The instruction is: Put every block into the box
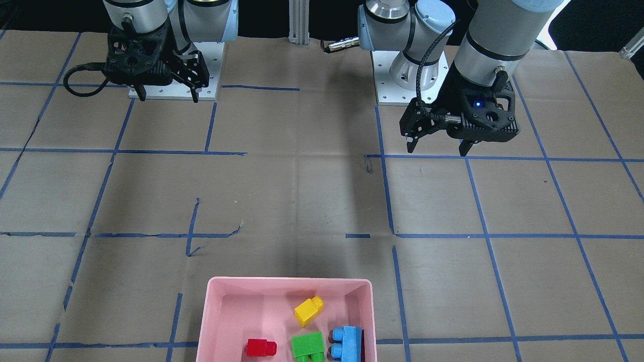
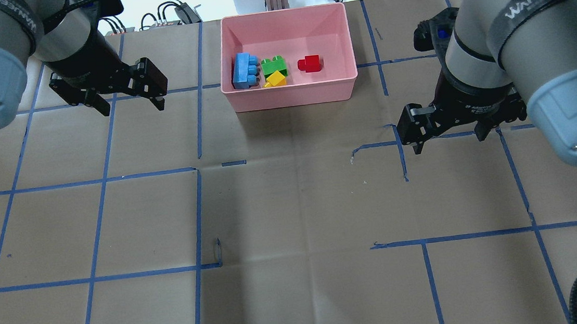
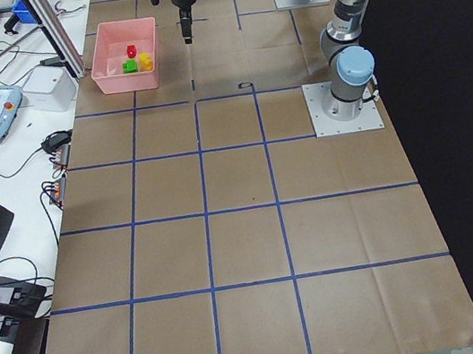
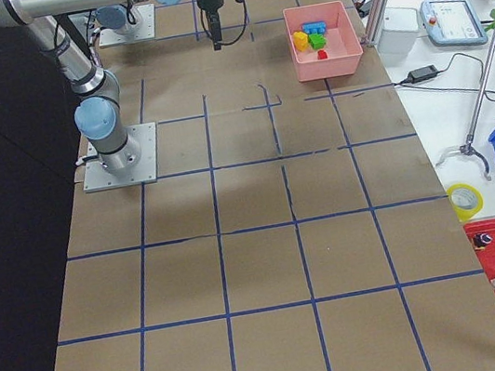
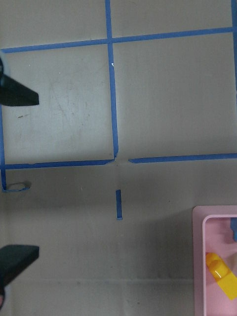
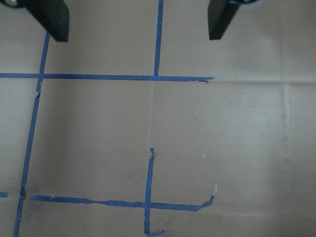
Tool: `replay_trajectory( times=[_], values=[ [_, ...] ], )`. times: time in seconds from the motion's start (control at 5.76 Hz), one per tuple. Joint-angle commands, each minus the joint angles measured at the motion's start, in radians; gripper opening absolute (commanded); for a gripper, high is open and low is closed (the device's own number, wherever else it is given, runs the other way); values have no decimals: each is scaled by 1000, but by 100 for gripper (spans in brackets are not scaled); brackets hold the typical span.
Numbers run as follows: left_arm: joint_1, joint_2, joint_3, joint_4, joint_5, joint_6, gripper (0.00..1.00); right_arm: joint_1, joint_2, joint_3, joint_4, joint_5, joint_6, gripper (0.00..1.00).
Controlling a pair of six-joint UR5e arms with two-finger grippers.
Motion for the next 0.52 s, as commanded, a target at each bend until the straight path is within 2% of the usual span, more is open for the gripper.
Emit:
replay_trajectory(
  times=[0.0,0.35],
  values=[
    [0,-4,-1,2,-1,0,99,2,-18,28,-4,5,5,100],
    [0,-5,-1,2,-1,2,99,2,-20,30,-3,10,5,100]
  ],
)
